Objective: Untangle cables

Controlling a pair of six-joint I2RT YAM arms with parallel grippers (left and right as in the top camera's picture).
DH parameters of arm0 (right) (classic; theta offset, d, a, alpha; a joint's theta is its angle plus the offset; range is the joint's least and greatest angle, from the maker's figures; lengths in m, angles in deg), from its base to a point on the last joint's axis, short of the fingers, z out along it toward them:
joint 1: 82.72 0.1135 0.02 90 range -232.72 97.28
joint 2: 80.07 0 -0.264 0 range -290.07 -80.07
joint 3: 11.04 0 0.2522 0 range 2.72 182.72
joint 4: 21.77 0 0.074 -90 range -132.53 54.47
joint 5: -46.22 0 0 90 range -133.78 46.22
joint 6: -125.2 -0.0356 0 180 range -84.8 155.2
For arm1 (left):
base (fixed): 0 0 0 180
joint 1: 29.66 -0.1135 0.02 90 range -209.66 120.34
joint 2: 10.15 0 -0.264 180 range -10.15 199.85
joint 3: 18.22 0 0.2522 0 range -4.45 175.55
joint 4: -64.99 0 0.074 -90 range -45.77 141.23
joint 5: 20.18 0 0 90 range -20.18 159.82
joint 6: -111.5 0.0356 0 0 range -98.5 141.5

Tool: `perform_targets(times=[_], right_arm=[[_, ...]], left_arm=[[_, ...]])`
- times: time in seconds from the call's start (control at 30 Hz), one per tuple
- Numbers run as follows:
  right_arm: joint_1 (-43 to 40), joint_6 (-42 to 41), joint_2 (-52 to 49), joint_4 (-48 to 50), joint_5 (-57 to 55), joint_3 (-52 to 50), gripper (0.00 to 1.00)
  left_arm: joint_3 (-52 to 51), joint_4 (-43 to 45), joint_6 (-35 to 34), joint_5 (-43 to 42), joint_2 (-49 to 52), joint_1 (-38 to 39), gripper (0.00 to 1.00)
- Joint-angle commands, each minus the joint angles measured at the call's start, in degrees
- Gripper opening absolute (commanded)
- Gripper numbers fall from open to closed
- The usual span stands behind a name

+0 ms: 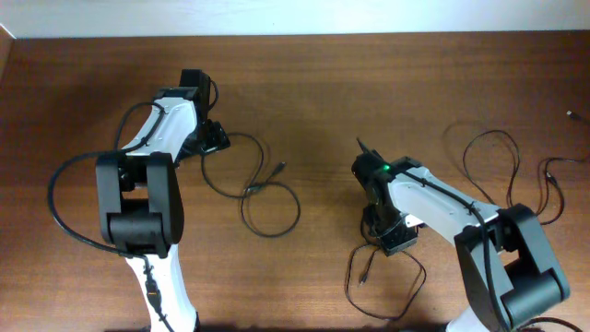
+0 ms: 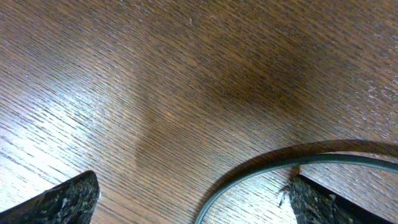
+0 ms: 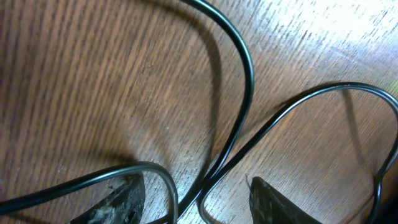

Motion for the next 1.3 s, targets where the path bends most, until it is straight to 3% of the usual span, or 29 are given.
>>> perform_targets(times=[0.0, 0.07, 0.3, 0.57, 0.8, 0.97, 1.0, 1.03, 1.1, 1.17, 1.27], right_arm=[[0.3, -0.7, -6.9, 4.4, 1.0, -2.9, 0.61], [0.3, -0.6, -6.9, 3.9, 1.8, -2.9, 1.0], [0.2, 1.5, -6.9, 0.6, 3.7, -2.9, 0.99], [0.2, -1.7, -5.4, -5.4, 3.6, -2.9, 0.97], [0.2, 1.8, 17.6, -12.5, -3.0, -3.0, 0.99], [0.3, -8.2, 22.7, -9.3, -2.9, -9.1, 0.99], [0.3, -9.9, 22.6, -3.0, -0.4, -13.8, 0.99], [0.3, -9.9, 22.6, 2.8, 0.4, -17.0, 0.98], [0.3, -9.9, 22.6, 12.8, 1.0, -22.0, 0.79], [0.3, -10.0, 22.5, 17.5, 0.6, -24.3, 0.64], [0.3, -11.5, 20.9, 18.1, -1.2, -24.4, 0.54]], left_arm=[[-3.0, 0.1, -0.3, -1.8, 6.0, 0.5, 0.99], [-3.0, 0.1, -0.3, -1.7, 6.0, 0.5, 0.99], [-3.0, 0.1, -0.3, -1.8, 6.0, 0.5, 0.99], [-3.0, 0.1, -0.3, -1.7, 6.0, 0.5, 0.99], [-3.0, 0.1, -0.3, -1.7, 6.0, 0.5, 0.99], [-3.0, 0.1, -0.3, -1.7, 6.0, 0.5, 0.99], [-3.0, 0.1, -0.3, -1.7, 6.0, 0.5, 0.99], [-3.0, 0.1, -0.3, -1.7, 6.0, 0.5, 0.99], [-3.0, 0.1, -0.3, -1.7, 6.0, 0.5, 0.99], [-3.0, 0.1, -0.3, -1.7, 6.0, 0.5, 0.99], [-3.0, 0.1, -0.3, -1.7, 6.0, 0.5, 0.99]])
